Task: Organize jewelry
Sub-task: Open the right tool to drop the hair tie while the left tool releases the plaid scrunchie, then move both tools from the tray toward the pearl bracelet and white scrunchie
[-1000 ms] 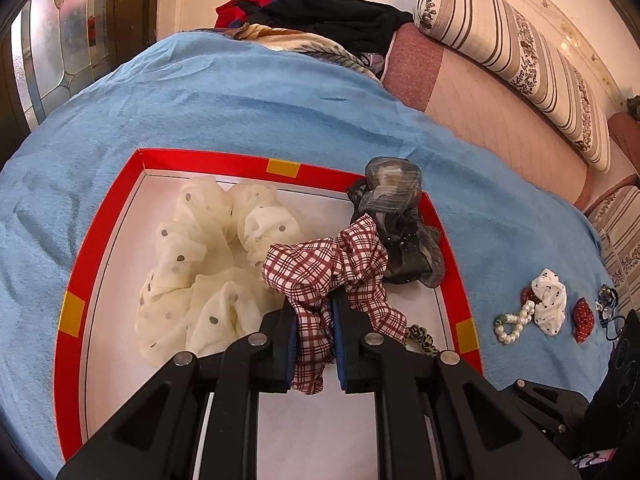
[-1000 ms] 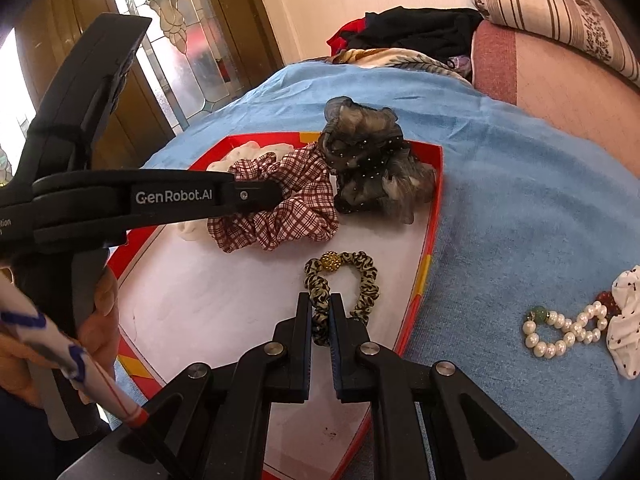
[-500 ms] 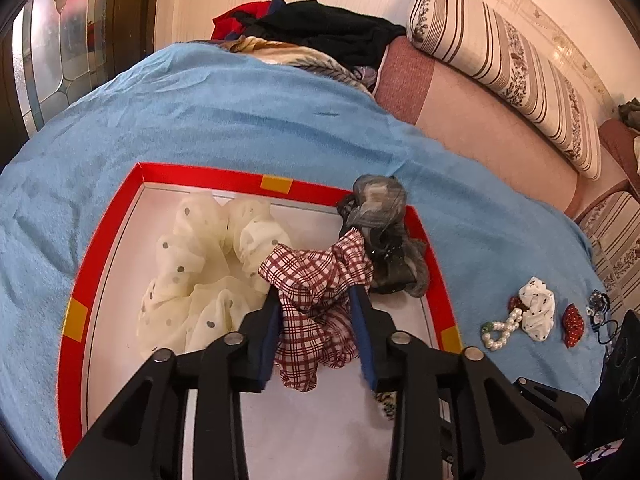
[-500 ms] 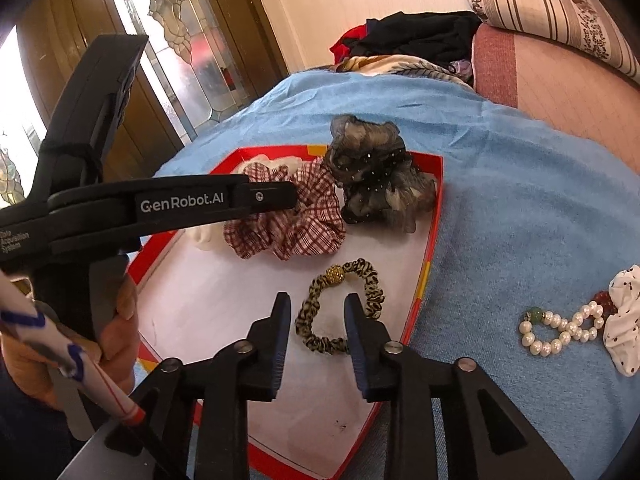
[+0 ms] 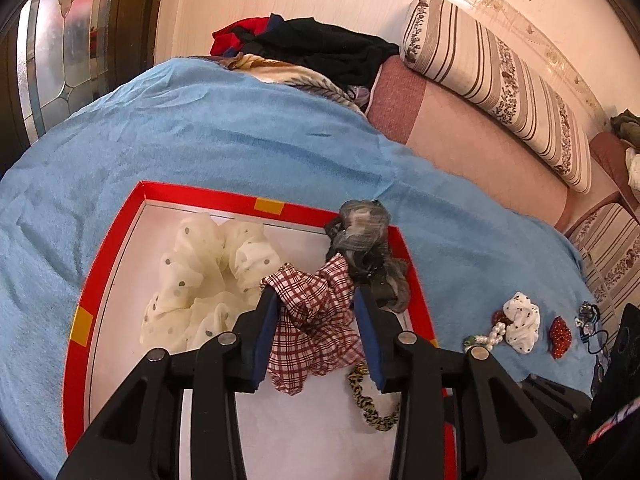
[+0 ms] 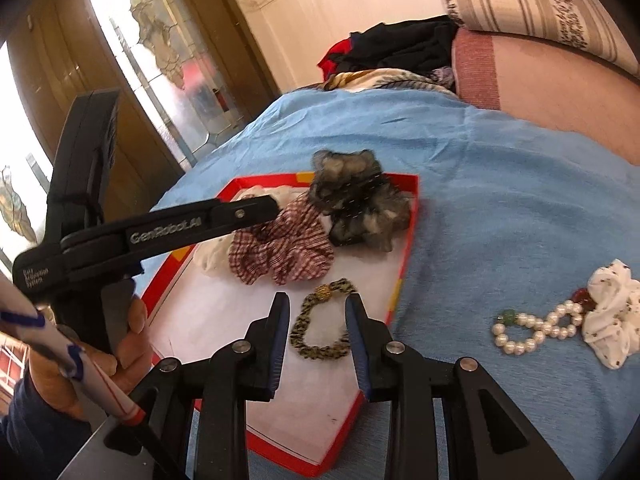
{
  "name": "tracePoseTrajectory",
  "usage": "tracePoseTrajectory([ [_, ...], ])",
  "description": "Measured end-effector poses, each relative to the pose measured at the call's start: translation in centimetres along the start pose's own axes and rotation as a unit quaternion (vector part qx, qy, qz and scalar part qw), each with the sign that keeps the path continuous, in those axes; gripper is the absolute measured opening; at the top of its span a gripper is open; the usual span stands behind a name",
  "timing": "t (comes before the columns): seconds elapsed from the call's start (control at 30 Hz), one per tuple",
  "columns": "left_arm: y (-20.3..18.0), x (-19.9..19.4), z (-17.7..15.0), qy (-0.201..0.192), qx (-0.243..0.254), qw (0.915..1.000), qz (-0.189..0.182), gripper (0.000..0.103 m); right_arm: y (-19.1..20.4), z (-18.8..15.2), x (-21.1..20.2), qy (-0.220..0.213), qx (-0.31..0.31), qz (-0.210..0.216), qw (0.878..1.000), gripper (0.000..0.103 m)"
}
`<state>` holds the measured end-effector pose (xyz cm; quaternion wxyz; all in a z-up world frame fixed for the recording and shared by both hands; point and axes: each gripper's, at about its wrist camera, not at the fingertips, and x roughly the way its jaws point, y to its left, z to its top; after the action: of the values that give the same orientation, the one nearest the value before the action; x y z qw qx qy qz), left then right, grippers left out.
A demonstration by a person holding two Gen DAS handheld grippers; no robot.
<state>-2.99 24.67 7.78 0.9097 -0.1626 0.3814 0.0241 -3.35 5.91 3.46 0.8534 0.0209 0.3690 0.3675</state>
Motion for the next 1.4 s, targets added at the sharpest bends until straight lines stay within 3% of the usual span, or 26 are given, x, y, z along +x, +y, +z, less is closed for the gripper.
tracePoseTrajectory([
  [0.73,-5.7,-1.3,-0.8,-0.024,0.041,0.9986,-0.022,0.038,-6.0,0.4,-8.9,-0.053,0.080,-0.025,0.995,0.033],
  [0.9,-5.2,-1.6,-0.5,-0.032,0.034,0.9989,-0.008,0.053,-7.1,0.2,-10.5,-0.064,0.094,-0.028,0.993,0.033],
  [1.0,-4.0,-1.5,-0.3,-0.028,0.016,0.9995,0.003,0.057,-7.7,0.1,-11.3,-0.069,0.100,-0.029,0.992,0.034],
  [1.2,-1.6,-1.9,-0.2,-0.030,-0.027,0.9989,0.023,0.058,-8.6,0.3,-12.9,-0.087,0.109,-0.028,0.990,0.035],
  [1.4,-3.9,-3.5,-0.7,-0.057,-0.001,0.9982,0.019,0.058,-10.4,0.6,-15.9,-0.118,0.127,-0.032,0.984,0.035],
])
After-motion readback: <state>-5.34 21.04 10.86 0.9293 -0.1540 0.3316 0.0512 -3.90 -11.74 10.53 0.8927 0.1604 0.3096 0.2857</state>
